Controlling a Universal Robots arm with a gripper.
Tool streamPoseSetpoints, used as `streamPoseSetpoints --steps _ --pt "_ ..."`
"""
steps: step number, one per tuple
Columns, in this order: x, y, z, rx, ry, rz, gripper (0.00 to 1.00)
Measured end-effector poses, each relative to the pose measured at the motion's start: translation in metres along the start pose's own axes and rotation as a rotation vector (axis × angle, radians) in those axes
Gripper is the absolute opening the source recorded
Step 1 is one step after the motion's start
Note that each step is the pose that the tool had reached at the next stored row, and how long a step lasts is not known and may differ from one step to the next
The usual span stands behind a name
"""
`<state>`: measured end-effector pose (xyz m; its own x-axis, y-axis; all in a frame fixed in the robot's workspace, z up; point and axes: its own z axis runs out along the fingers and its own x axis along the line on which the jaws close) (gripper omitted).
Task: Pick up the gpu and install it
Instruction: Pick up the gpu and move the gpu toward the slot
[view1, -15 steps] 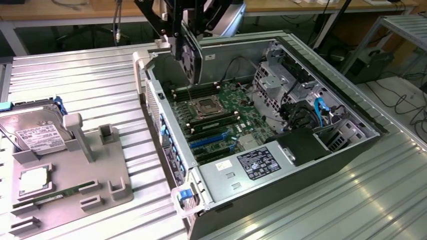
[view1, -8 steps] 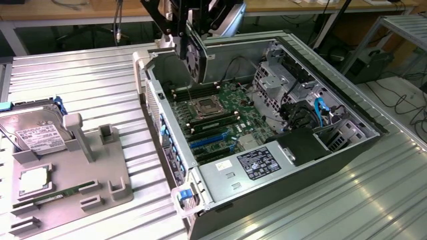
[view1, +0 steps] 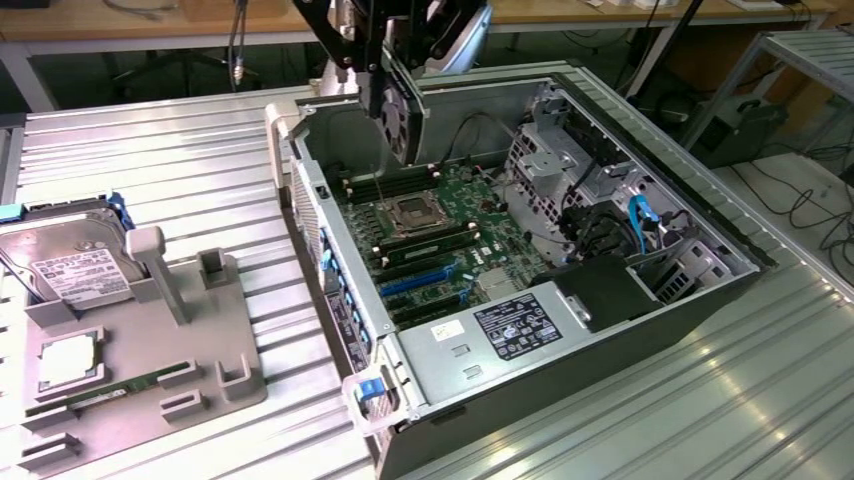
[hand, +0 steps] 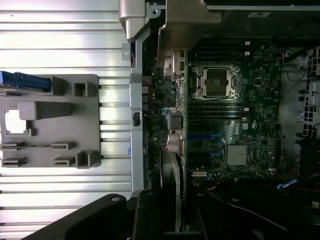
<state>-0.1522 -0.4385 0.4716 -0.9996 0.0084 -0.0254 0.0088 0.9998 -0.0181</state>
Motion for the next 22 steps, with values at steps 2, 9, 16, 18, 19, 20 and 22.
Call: streamPoseSetpoints --steps 2,9,16,18,19,20,22 --pt "-0.002 0.0000 0.0000 0.0000 0.0000 0.000 0.28" --pt "-0.007 0.0001 0.0002 0.0000 0.0000 0.000 0.28" --pt "-0.014 0.0001 0.0003 0.0001 0.0000 0.000 0.28" --pt "-0.016 0.0001 0.0004 0.0000 0.0000 0.000 0.28" --pt "-0.017 0.0001 0.0004 0.0000 0.0000 0.000 0.28" --pt "-0.018 0.0002 0.0004 0.0000 0.0000 0.000 0.28" --pt "-0.020 0.0002 0.0005 0.0000 -0.0001 0.000 0.28"
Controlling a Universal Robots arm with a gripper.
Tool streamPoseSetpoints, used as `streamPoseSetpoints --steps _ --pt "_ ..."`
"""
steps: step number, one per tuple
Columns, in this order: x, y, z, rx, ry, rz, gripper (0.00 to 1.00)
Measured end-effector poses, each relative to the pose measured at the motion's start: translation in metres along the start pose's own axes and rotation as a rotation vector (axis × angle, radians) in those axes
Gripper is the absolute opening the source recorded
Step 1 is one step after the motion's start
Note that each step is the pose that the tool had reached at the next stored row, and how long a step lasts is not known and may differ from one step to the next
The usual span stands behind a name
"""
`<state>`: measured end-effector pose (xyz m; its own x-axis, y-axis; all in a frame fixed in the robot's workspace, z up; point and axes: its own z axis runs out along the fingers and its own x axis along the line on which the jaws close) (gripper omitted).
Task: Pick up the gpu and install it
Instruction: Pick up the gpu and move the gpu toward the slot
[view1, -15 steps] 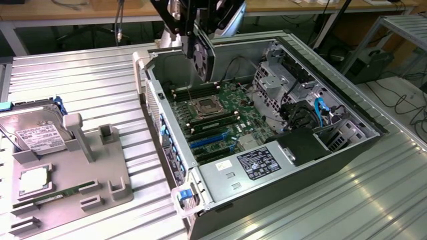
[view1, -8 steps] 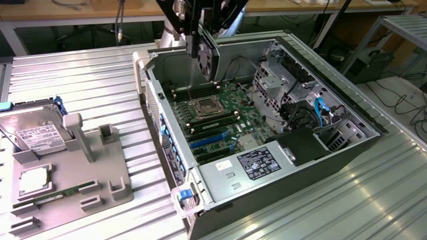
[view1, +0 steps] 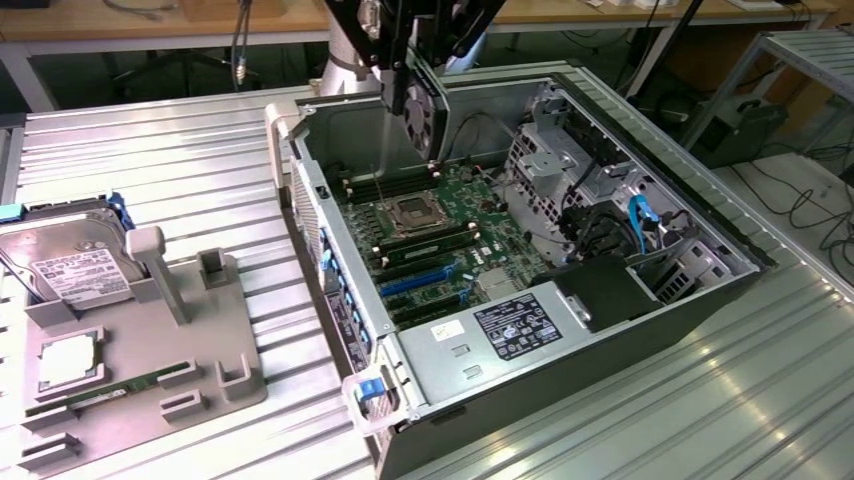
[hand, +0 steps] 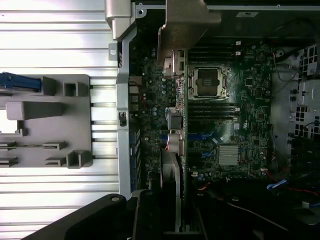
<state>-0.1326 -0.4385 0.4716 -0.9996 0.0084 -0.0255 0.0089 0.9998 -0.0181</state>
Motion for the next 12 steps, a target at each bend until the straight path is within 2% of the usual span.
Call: streamPoseSetpoints --steps 12 --pt "-0.013 0.0001 0.0003 0.0000 0.0000 0.000 0.28"
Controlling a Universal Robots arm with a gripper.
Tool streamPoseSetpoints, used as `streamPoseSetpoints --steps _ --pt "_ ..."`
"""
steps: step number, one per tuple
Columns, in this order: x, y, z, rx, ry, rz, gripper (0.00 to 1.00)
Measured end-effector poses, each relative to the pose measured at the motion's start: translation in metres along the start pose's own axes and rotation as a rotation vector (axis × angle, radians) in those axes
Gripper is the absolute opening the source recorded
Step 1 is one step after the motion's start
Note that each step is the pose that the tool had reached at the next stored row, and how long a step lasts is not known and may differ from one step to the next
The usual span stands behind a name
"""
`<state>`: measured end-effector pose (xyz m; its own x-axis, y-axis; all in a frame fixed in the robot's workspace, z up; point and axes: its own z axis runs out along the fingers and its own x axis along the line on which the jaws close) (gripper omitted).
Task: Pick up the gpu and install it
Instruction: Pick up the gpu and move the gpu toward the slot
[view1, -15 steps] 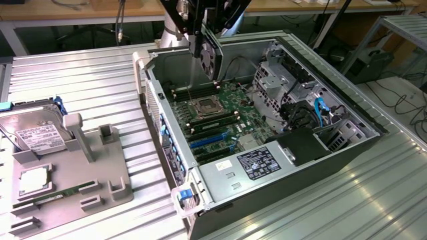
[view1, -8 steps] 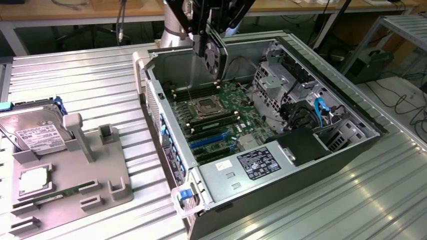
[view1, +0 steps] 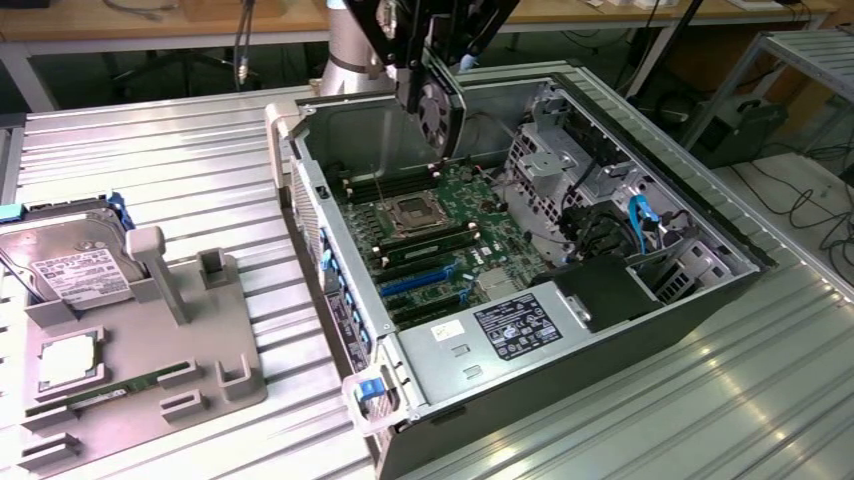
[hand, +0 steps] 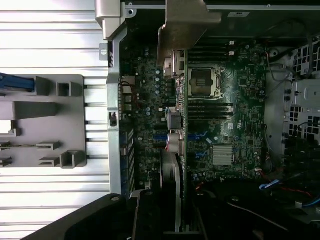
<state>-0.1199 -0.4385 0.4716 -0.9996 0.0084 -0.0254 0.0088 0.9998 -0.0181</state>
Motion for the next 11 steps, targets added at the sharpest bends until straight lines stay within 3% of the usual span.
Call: streamPoseSetpoints --steps 11 --pt "-0.0096 0.0001 0.0002 -0.0001 0.0001 0.000 0.28"
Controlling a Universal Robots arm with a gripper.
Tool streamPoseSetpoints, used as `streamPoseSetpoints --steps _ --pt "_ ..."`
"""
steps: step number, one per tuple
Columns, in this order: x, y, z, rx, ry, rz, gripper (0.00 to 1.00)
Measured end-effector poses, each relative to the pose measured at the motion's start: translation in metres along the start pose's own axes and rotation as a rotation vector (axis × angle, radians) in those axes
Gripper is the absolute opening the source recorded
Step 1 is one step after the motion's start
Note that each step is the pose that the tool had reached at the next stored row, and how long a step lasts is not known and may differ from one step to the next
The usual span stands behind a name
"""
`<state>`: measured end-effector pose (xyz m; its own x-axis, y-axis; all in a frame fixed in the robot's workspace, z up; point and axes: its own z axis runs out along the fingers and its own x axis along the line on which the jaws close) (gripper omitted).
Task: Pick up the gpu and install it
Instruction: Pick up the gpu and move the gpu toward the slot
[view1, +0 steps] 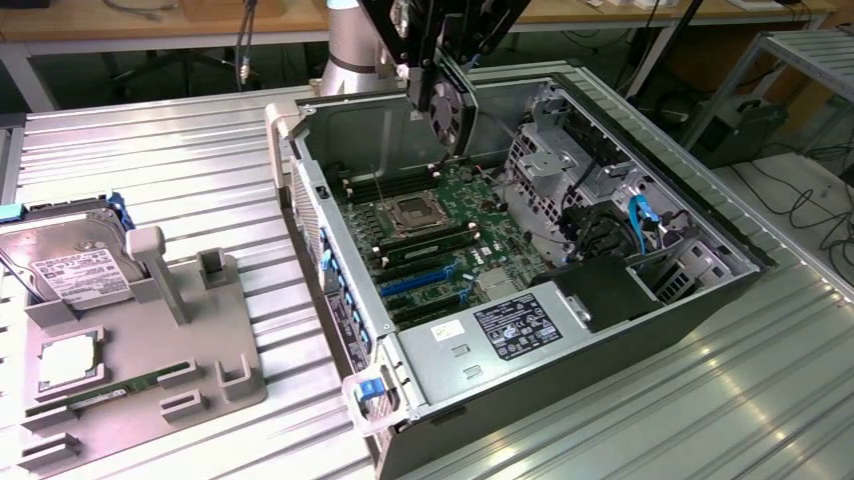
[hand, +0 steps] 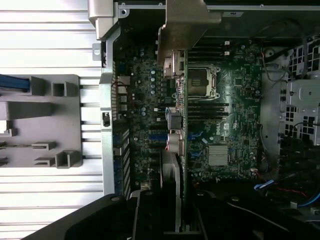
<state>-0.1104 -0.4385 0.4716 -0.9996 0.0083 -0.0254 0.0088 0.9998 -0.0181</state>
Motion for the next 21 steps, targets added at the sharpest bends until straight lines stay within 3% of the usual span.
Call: streamPoseSetpoints --steps 21 --pt "-0.016 0.0001 0.0004 0.0000 -0.0001 0.000 0.28"
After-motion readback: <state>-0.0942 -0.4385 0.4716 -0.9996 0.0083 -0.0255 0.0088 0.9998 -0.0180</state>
